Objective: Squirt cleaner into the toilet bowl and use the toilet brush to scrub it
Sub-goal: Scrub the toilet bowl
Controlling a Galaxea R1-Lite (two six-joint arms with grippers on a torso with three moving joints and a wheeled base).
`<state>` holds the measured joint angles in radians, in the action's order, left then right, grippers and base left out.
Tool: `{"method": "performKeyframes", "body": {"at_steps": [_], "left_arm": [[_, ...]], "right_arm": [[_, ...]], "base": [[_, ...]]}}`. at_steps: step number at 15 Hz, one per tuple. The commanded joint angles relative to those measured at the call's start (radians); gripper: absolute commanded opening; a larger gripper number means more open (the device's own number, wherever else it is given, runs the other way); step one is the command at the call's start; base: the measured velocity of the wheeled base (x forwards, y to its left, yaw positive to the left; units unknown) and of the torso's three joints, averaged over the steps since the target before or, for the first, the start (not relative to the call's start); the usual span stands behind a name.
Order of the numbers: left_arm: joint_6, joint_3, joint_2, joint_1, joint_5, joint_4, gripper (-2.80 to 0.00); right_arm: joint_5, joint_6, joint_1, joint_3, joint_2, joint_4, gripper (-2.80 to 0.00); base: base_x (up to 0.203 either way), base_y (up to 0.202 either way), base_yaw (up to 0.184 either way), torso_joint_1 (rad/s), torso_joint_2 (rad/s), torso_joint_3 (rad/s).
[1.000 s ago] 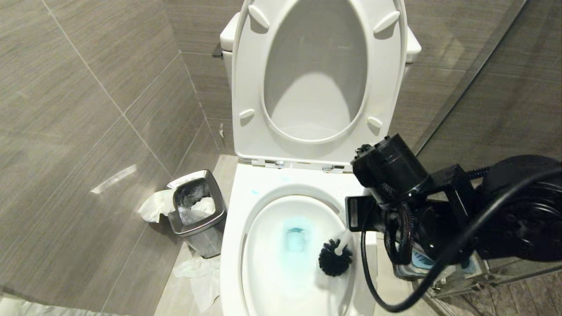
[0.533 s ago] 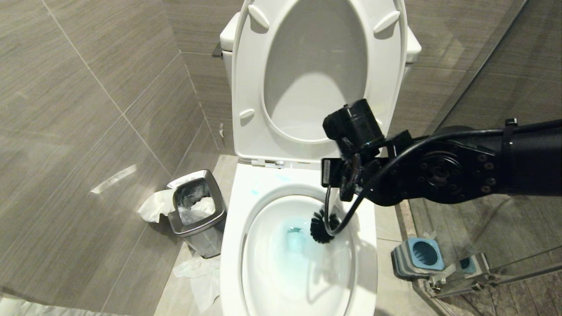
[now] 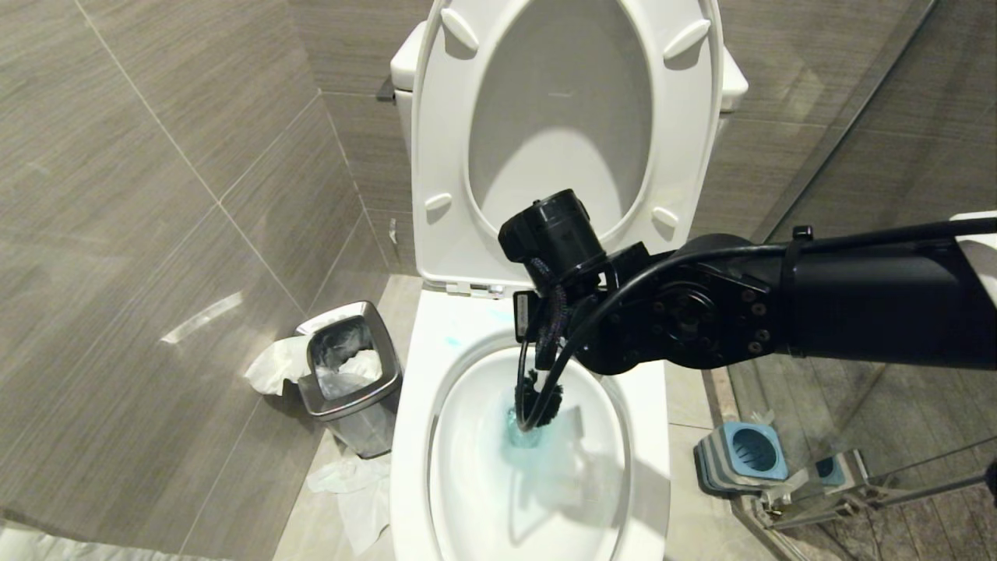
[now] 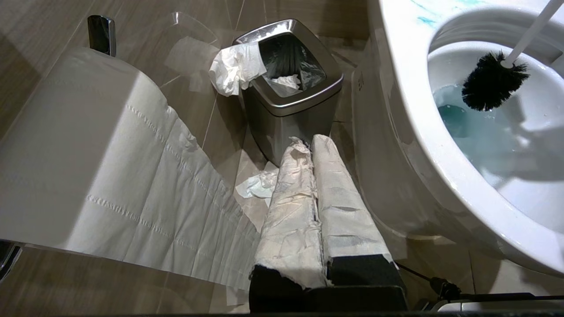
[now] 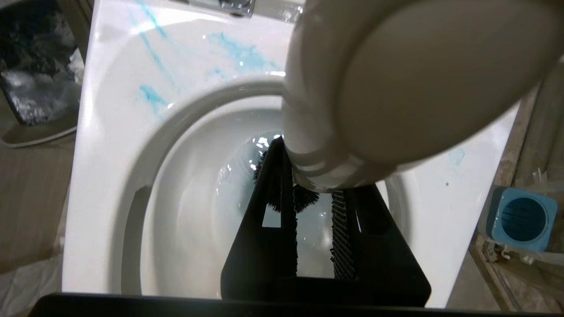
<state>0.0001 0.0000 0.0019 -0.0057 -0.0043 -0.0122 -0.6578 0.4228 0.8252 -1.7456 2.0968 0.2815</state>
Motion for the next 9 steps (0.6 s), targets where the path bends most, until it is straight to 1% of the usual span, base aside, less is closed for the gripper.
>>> {"method": "performKeyframes", "body": {"at_steps": [1,6,9], "left_arm": [[0.0,0.0,0.0,0.0,0.0,0.0,-2.8],[0.0,0.0,0.0,0.0,0.0,0.0,-2.8],[0.0,0.0,0.0,0.0,0.0,0.0,-2.8]], "right_arm": [[-0.007,0.01,0.023,0.007,-0.026,0.033,-2.8],[-0.007,0.011,0.032,0.03,-0.121,0.089,-2.8],[-0.003,0.014,0.032,0.045,-0.11,0.087,-2.8]], "base": [[0.0,0.0,0.0,0.0,0.0,0.0],[0.0,0.0,0.0,0.0,0.0,0.0],[0.0,0.0,0.0,0.0,0.0,0.0]]}}
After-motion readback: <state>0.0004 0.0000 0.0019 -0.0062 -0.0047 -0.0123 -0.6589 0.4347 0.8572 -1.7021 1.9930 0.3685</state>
